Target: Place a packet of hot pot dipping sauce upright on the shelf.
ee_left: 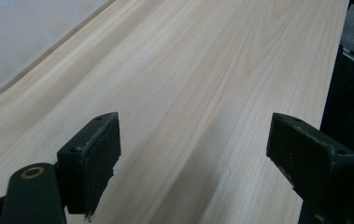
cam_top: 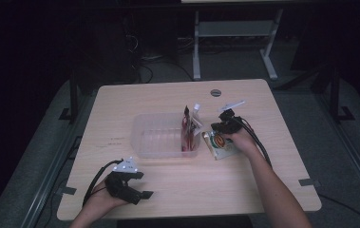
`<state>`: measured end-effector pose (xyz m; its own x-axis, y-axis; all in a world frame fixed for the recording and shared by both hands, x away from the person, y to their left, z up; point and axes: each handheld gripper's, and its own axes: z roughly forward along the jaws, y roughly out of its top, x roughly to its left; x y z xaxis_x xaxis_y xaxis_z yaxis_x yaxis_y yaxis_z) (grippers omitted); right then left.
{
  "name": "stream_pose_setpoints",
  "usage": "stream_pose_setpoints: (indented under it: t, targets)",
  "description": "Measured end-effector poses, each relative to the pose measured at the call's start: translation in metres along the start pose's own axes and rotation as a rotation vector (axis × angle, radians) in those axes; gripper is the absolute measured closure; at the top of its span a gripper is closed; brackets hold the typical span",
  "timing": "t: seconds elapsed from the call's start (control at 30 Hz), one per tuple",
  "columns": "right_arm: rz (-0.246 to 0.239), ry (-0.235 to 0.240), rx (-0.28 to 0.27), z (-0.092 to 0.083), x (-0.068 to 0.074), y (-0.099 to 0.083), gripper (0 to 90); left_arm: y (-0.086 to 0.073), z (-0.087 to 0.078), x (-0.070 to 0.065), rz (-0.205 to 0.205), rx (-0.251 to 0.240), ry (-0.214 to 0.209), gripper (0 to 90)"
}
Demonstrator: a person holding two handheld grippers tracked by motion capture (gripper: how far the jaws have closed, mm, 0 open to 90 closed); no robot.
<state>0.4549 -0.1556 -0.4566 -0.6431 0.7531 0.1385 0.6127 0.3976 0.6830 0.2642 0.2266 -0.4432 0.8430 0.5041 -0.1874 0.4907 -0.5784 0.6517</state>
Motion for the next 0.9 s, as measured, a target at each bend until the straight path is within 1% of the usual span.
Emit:
stream_pose_setpoints:
  t: [0.1, 0.17, 0.33, 0.47, 0.53, 0.63, 0.67, 0.7, 0.73, 0.77, 0.8, 0.83, 0.9]
  targets:
    - [-0.013, 0.015, 0.009, -0.004, 0.002, -0.002, 89.6, 0.001, 0.001, 0.0, 0.006, 0.003, -0.001, 17.3]
    - [-0.03, 0.019, 0.015, -0.007, 0.004, -0.005, 89.7, 0.001, 0.001, -0.001, 0.003, 0.007, -0.003, 17.3]
    - [-0.065, 0.037, 0.047, -0.017, 0.01, -0.012, 89.7, 0.001, 0.001, -0.001, 0.002, 0.008, -0.003, 17.3]
    - [-0.1, 0.059, 0.062, -0.026, 0.016, -0.022, 89.7, 0.001, 0.0, 0.0, 0.006, 0.005, -0.001, 17.3]
    - [-0.109, 0.059, 0.076, -0.031, 0.02, -0.026, 89.6, 0.001, 0.0, 0.0, 0.007, 0.004, 0.0, 17.3]
    - [-0.136, 0.062, 0.065, -0.041, 0.023, -0.033, 89.6, 0.001, 0.001, -0.001, 0.003, 0.007, -0.003, 17.3]
    - [-0.144, 0.054, 0.057, -0.045, 0.022, -0.033, 89.6, 0.001, 0.001, -0.001, -0.004, 0.001, -0.004, 17.3]
    - [-0.134, 0.04, 0.037, -0.05, 0.017, -0.032, 89.6, 0.001, 0.001, -0.001, 0.002, 0.003, -0.004, 17.3]
    - [-0.105, 0.035, 0.012, -0.055, 0.009, -0.03, 89.6, 0.001, 0.001, -0.002, 0.001, 0.001, -0.004, 17.3]
    - [-0.085, 0.014, -0.01, -0.06, -0.001, -0.029, 89.6, 0.002, 0.001, -0.002, 0.006, 0.001, -0.004, 17.3]
    - [-0.061, -0.016, -0.026, -0.064, -0.011, -0.029, 89.6, 0.001, 0.001, -0.002, 0.007, 0.002, -0.004, 17.3]
    - [-0.033, -0.04, -0.033, -0.066, -0.022, -0.031, 89.7, 0.001, 0.001, -0.002, 0.008, 0.004, -0.004, 17.3]
    - [0.02, -0.07, -0.047, -0.07, -0.041, -0.037, 89.7, 0.001, 0.002, -0.001, 0.003, 0.005, -0.005, 17.3]
